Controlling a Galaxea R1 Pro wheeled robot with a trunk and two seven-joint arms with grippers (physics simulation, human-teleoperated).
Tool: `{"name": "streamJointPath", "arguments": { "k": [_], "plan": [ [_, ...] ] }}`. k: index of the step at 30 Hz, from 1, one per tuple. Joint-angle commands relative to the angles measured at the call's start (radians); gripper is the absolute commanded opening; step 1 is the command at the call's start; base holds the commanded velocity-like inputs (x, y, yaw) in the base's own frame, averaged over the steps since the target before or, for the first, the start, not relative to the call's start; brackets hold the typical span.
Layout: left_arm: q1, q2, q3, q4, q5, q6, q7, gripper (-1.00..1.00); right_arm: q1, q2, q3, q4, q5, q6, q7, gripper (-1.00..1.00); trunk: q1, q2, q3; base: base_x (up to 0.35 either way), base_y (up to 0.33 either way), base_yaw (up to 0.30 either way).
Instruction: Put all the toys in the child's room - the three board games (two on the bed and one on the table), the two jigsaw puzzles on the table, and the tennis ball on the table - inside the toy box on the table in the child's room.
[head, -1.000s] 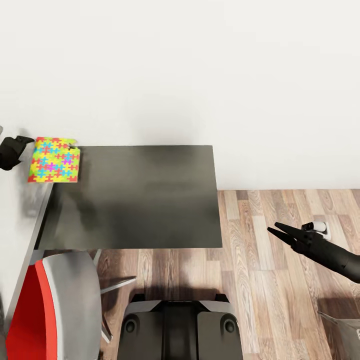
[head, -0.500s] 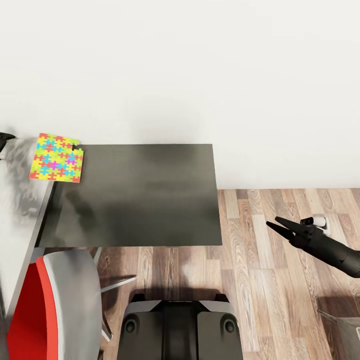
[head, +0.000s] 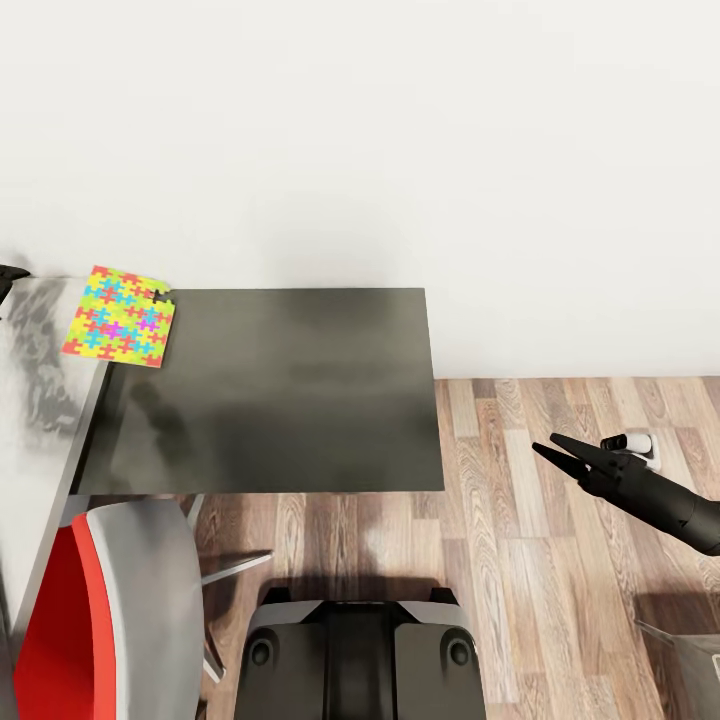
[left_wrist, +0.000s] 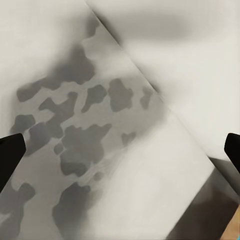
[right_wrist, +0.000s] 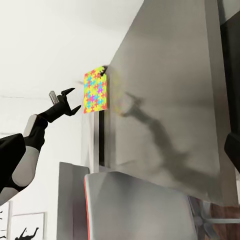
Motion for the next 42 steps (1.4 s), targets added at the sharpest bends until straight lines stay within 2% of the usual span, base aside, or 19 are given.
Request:
{"name": "streamJointPath", "arguments": {
  "k": [1, 23, 31, 42],
  "plan": [
    [0.0, 0.0, 0.001, -0.001, 0.011, 0.004, 0.009, 1.0, -0.001, 0.0, -0.001, 0.0, 0.004, 0.004, 0.005, 1.0, 0.001, -0.002, -0.001, 0.0, 0.0, 0.0],
    [-0.001, 0.0, 0.001, -0.001, 0.011, 0.004, 0.009, 1.0, -0.001, 0.0, -0.001, 0.0, 0.004, 0.004, 0.005, 1.0, 0.001, -0.002, -0.001, 0.0, 0.0, 0.0],
    [0.0, -0.046, 0.002, -0.005, 0.009, 0.004, 0.011, 1.0, -0.03, 0.021, 0.001, 0.0, 0.004, 0.008, -0.014, 1.0, 0.001, -0.002, -0.001, 0.0, 0.0, 0.0],
    [-0.016, -0.108, 0.002, -0.01, 0.008, 0.005, 0.017, 1.0, -0.039, 0.028, 0.003, 0.0, 0.004, 0.008, -0.04, 1.0, 0.001, -0.002, -0.001, 0.0, 0.0, 0.0]
  ]
}}
